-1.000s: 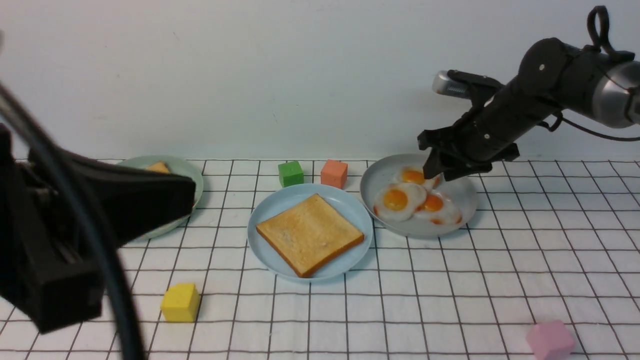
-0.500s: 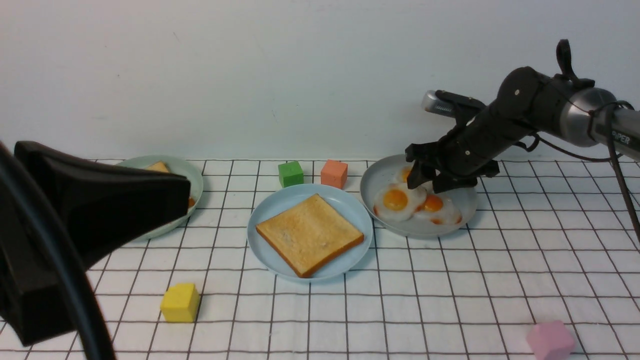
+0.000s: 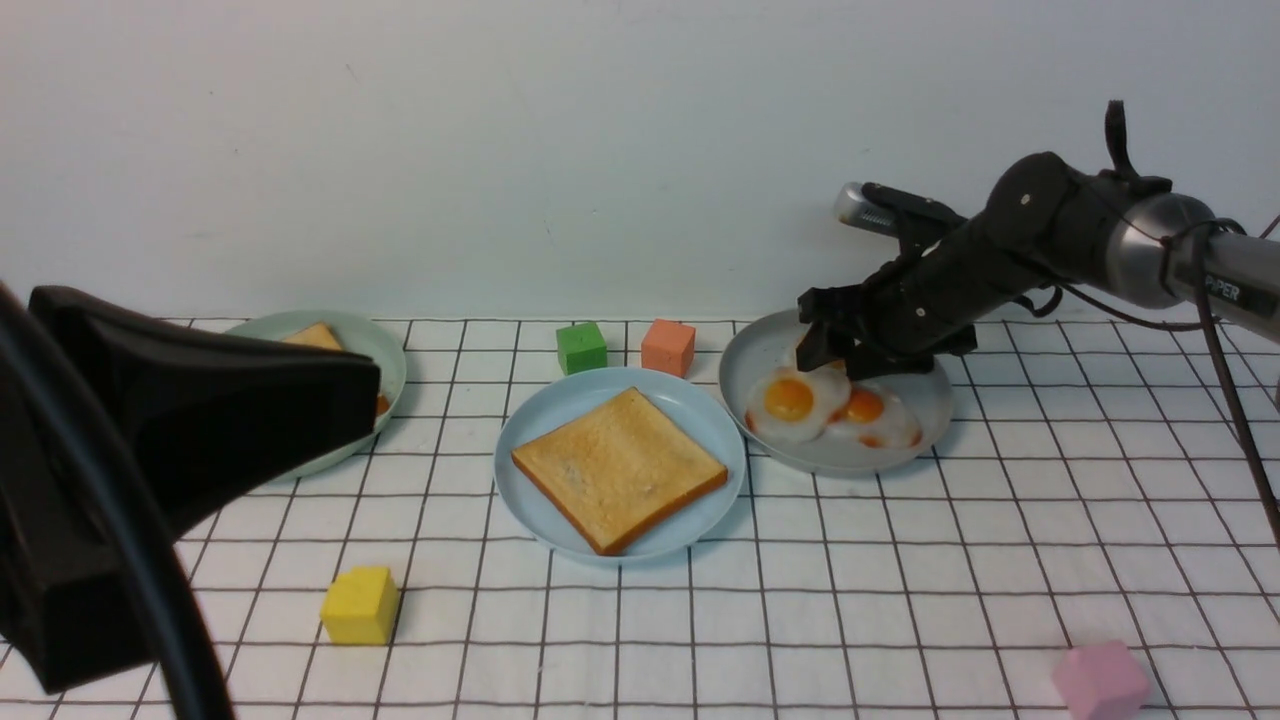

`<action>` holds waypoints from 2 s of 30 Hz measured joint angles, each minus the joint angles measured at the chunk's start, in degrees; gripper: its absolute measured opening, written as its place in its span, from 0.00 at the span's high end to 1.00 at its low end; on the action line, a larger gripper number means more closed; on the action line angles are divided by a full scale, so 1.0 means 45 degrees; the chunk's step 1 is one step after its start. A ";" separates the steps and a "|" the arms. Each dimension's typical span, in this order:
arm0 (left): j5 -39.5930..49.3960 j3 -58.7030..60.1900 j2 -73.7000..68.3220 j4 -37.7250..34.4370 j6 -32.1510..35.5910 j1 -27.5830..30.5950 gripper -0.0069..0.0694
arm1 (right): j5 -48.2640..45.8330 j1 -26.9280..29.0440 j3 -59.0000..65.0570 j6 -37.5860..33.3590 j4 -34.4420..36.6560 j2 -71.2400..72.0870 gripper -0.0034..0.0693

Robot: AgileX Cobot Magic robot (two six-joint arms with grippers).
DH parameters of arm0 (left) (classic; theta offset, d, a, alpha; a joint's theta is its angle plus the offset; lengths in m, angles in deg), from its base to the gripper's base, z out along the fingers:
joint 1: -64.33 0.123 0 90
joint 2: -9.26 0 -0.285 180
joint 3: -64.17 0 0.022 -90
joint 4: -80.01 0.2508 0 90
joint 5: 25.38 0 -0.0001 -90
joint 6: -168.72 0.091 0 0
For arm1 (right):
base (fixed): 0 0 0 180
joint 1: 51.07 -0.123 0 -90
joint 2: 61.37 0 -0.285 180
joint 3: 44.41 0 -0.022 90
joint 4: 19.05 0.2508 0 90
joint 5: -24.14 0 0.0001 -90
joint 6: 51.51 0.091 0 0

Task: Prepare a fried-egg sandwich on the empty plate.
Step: Use the right arm to grab a fried egg, then use the right arm to place the fried egg on the slice of bread in the middle

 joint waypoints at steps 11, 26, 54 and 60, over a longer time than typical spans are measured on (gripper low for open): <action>0.0014 0.0000 0.0000 0.0000 0.0000 0.0000 0.93 | 0.0000 0.0000 -0.0110 -0.0116 -0.0056 -0.0197 0.37; 0.0049 0.0000 0.0000 -0.0010 0.0000 0.0000 0.93 | -0.0220 0.0050 -0.0123 -0.0119 -0.0086 -0.0238 0.60; -0.0095 0.0000 0.0000 0.0826 0.0000 0.0000 0.93 | -0.5167 -0.0128 0.0556 -0.2487 0.3857 0.3608 0.86; -0.0095 0.0000 -0.0199 0.0887 0.0000 0.0000 0.93 | -0.4126 -0.1811 0.1683 -0.3074 0.4668 0.2970 0.86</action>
